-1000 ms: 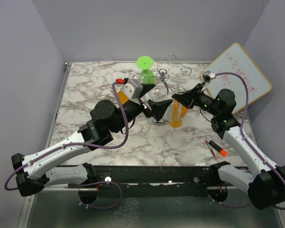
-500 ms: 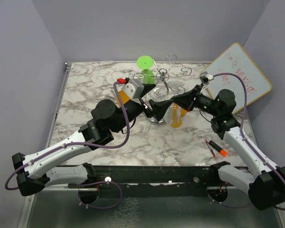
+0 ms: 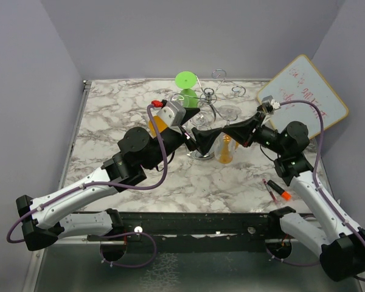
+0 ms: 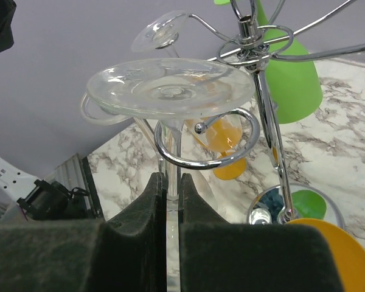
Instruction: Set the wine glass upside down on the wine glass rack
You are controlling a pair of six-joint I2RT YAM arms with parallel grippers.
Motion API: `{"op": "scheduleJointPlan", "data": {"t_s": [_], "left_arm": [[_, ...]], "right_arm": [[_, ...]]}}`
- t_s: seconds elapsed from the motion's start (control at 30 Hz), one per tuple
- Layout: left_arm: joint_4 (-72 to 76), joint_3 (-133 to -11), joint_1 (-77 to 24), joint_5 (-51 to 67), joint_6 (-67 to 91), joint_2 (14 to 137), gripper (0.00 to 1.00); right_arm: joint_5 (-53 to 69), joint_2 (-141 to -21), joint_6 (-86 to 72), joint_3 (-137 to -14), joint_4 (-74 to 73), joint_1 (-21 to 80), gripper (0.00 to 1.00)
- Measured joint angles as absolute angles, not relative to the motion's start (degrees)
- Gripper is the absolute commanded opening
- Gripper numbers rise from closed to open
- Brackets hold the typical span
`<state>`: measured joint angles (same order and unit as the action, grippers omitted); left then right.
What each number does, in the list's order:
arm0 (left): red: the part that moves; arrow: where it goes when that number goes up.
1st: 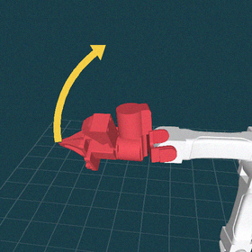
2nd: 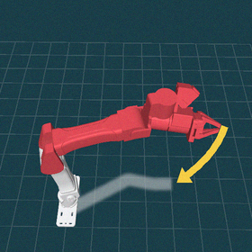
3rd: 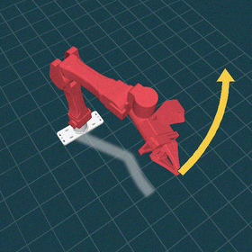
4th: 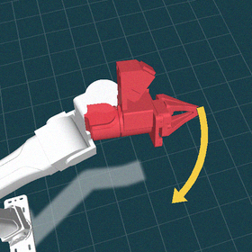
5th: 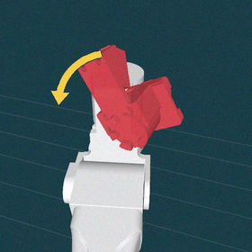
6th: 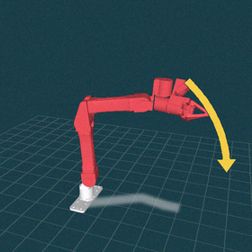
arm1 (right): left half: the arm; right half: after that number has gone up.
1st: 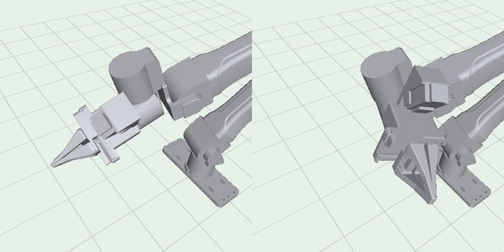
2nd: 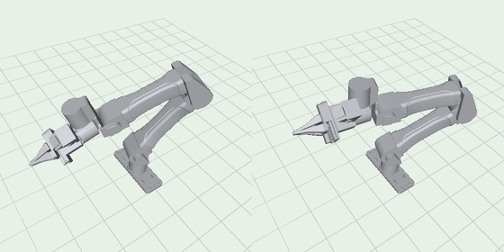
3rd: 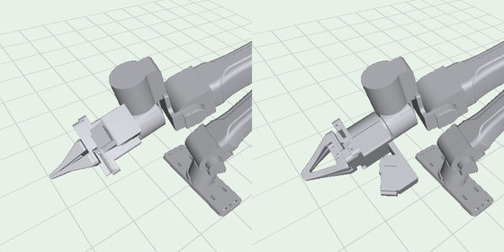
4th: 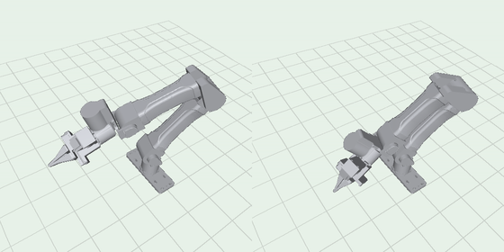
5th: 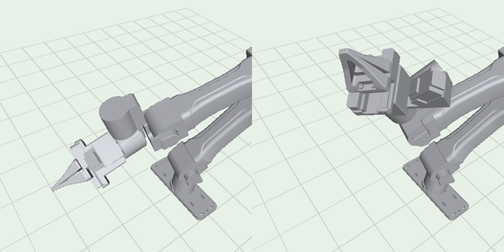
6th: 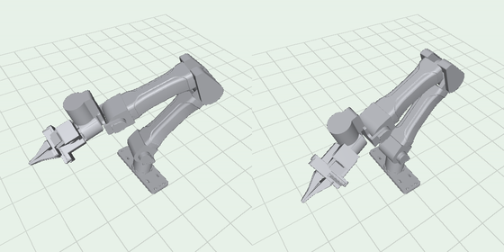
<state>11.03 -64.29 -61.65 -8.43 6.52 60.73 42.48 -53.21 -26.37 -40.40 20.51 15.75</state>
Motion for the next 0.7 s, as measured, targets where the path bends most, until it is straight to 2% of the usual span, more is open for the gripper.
{"op": "scheduleJointPlan", "data": {"t_s": [0.5,0.7], "left_arm": [[11.03,-65.25,-61.65,-8.21,6.57,61.1,0.98],[10.96,-65.45,-61.65,-7.94,6.57,62.02,0.98]], "right_arm": [[32.36,-52.07,-27.64,-36.99,20.01,15.79,0.02],[31.57,-51.35,-28.05,-36.03,20.56,16.08,0.18]]}}
